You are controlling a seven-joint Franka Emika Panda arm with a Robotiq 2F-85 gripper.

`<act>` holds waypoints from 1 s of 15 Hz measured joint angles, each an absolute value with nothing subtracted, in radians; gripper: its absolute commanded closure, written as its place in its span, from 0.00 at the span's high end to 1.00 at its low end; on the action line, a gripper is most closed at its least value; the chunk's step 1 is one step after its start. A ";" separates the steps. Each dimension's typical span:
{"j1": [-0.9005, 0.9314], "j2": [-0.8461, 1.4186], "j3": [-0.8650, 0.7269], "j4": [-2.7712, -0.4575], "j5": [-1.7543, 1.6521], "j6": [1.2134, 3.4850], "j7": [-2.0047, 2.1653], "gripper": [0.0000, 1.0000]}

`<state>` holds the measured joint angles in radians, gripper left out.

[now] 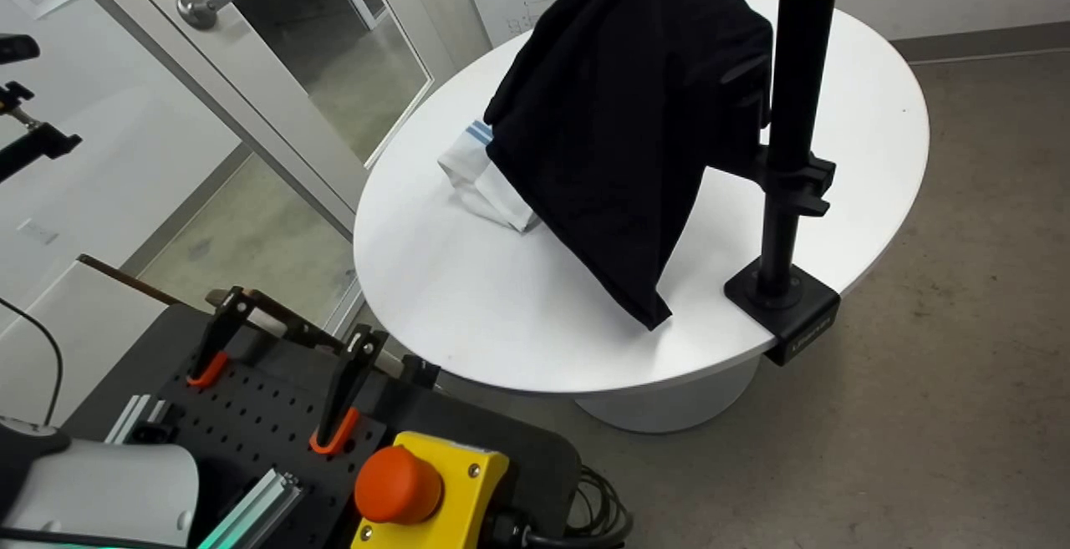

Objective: Hang the black shirt on the stand

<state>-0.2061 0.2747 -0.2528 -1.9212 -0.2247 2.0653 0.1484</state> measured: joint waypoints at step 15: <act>-0.206 0.329 -0.255 -1.941 -0.282 2.195 0.175 0.00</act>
